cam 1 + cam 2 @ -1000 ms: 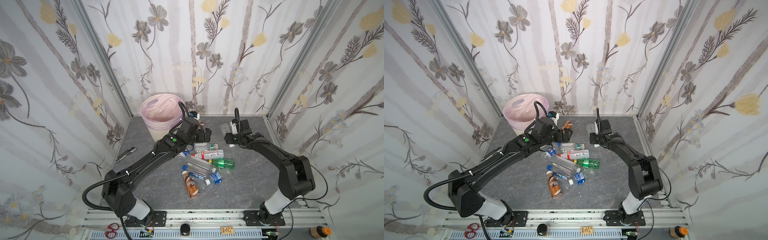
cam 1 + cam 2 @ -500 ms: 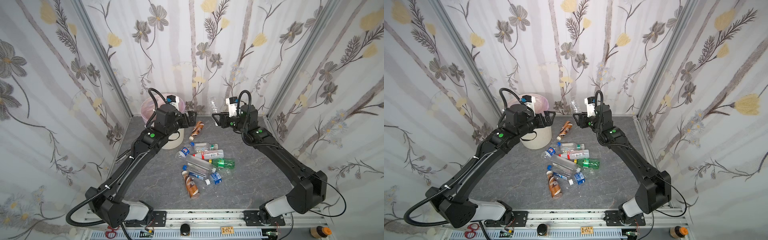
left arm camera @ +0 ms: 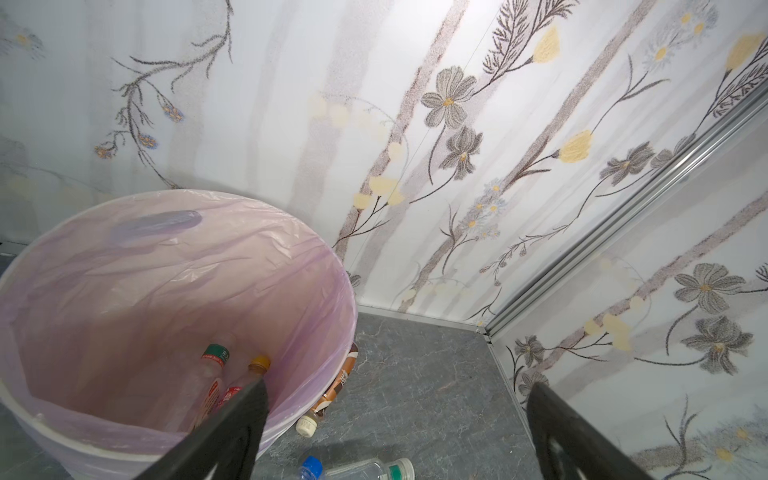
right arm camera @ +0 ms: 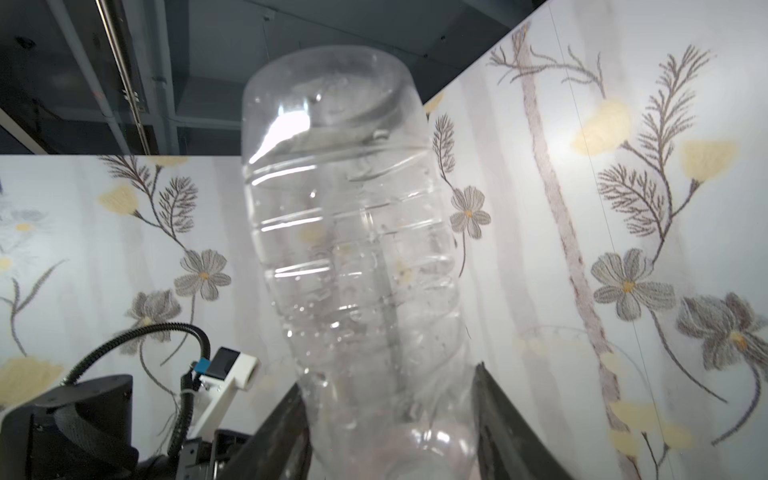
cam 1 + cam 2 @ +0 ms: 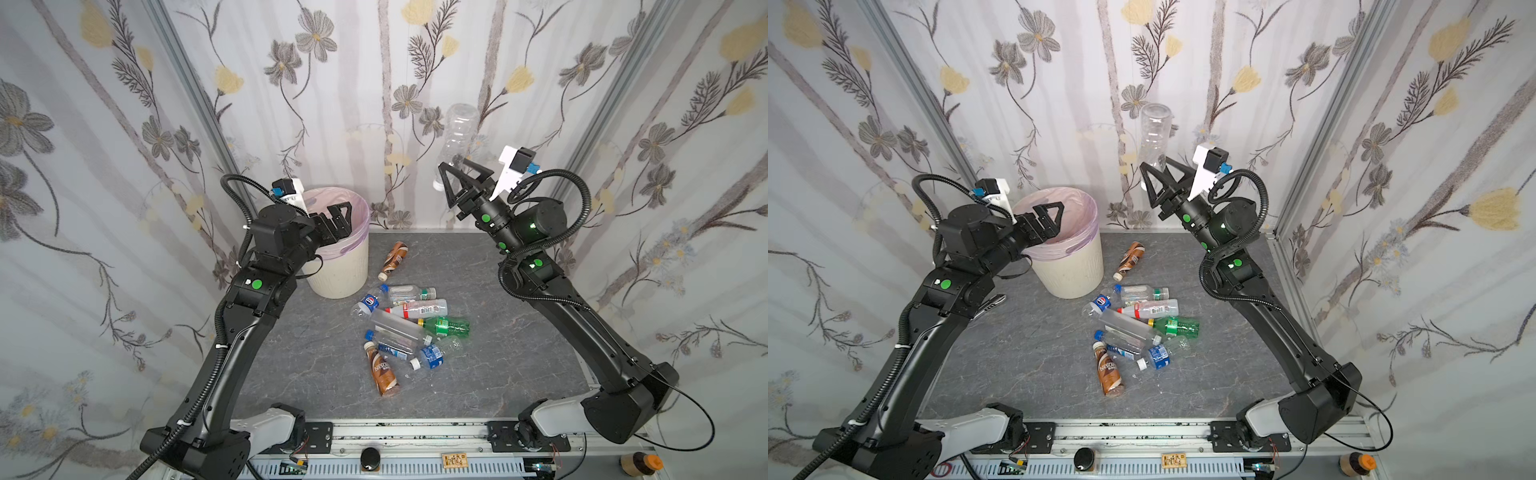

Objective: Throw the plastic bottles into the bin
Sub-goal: 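Lift the clear bottle with the right gripper and swing it toward the bin, then open the right gripper above the bin to drop the bottle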

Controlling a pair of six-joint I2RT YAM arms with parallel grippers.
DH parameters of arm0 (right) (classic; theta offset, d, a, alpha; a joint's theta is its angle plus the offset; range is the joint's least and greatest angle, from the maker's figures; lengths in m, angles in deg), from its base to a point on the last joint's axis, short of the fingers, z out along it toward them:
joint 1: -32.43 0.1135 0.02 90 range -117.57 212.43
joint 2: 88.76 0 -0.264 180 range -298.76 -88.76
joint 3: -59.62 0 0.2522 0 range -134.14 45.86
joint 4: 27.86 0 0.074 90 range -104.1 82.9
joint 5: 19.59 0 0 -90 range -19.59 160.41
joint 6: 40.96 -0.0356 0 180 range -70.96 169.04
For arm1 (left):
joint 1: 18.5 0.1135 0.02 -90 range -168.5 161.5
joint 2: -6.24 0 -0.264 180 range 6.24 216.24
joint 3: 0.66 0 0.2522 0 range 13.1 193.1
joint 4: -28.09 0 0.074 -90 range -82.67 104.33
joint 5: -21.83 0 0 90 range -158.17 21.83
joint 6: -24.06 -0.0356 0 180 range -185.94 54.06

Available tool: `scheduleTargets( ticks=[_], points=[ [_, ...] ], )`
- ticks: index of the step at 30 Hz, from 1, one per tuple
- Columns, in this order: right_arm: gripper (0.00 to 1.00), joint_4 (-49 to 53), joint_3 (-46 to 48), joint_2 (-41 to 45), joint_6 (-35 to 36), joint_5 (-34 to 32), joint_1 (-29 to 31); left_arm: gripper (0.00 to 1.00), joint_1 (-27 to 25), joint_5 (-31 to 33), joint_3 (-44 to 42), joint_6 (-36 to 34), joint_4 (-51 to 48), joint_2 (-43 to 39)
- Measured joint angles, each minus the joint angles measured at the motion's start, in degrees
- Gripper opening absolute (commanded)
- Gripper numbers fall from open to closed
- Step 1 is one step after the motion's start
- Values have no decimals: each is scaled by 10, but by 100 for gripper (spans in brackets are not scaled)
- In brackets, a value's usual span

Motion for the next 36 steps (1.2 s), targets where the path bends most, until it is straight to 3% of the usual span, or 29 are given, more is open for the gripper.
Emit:
scheduleTargets(
  ticks=[4,9,14,16,18,29,36],
  points=[
    [56,-64,-71,-66,-22,-22,8,100,17,-12,-18,2,-3,-13],
    [56,-37,-211,-206,-48,-26,43,100,38,-26,-40,4,-3,-26],
    [79,116,-455,-413,-57,-7,98,100,59,-42,-57,6,-3,-33],
    [91,183,-494,-453,-57,3,111,100,66,-45,-63,6,-4,-36],
    [99,238,-495,-458,-59,5,116,100,73,-51,-66,6,-7,-39],
    [100,282,-486,-391,-3,-20,113,100,80,-60,-76,11,-8,-43],
    [100,301,-355,-305,27,-42,98,100,76,-71,-88,19,-12,-43]
  ],
)
